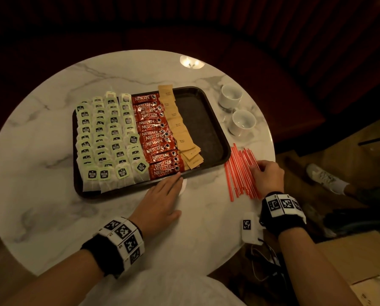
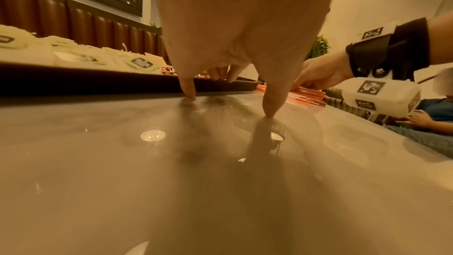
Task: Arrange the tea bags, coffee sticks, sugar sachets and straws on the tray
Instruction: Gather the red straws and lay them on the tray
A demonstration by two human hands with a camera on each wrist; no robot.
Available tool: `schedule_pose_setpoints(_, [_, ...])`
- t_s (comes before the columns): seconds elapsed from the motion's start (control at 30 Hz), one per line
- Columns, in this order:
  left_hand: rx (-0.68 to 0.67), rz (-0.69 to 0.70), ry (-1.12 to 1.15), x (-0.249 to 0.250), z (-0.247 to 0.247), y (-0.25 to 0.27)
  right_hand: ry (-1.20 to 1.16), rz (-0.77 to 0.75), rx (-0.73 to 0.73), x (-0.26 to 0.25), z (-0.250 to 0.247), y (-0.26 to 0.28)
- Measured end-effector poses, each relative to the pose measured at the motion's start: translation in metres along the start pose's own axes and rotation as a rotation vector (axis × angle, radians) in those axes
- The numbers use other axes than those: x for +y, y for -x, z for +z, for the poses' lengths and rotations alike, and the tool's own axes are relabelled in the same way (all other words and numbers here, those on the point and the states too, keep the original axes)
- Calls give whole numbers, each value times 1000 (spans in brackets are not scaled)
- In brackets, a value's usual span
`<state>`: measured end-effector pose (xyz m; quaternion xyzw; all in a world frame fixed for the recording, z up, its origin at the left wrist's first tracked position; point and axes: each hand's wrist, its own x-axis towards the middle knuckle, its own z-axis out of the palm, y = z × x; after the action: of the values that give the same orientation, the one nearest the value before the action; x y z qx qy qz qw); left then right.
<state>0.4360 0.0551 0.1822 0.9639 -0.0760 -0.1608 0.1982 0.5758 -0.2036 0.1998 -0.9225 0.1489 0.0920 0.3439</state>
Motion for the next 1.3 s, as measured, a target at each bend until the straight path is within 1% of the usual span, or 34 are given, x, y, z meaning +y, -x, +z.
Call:
schedule_pose_setpoints(0.1, [-7,-4,24,-1,-1,0,-31,8,-21,-2,-3,1])
schedule_pose_setpoints(0.27, [-13,-10,55,2,-5,0,-142,16,-16,-1,-8,4])
schedule_pose_setpoints(0.33, [-5,-16,87,5,-11,-2,-223,33,-41,-4,-12,5])
schedule_pose_setpoints(0.4, [51,-23,151,9,-19,-5,-360,18,-110,-11,-17,10])
schedule_pose_setpoints(0.47, [110,-36,259,17,-30,-11,-477,-35,-198,-24,-18,20])
schedule_pose_setpoints(0.53, [125,-44,427,29,-41,-18,-553,-70,-270,-36,-13,28])
schedule_pose_setpoints(0.63, [70,-73,652,46,-55,-28,-701,-86,-369,-57,2,44])
schedule_pose_setpoints(0.73, [-19,-102,874,54,-58,-37,-892,-49,-440,-77,15,60])
schedule_pose_setpoints(0.83, [-59,-87,1035,56,-57,-40,-1031,-45,-505,-91,23,73])
schedule_pose_setpoints(0.97, [-57,-83,1251,52,-60,-37,-1049,-100,-524,-94,28,83])
schedule_pose_setpoints(1.03, [-45,-88,1249,48,-60,-36,-1013,-159,-535,-93,30,84])
schedule_pose_setpoints(1.17, [-9,-107,1231,47,-60,-36,-884,-315,-511,-92,30,82])
schedule_pose_setpoints(1.23, [25,-112,1250,47,-60,-36,-856,-342,-531,-92,32,81])
schedule_pose_setpoints(1.3, [20,-117,1254,47,-62,-35,-827,-330,-535,-91,34,81])
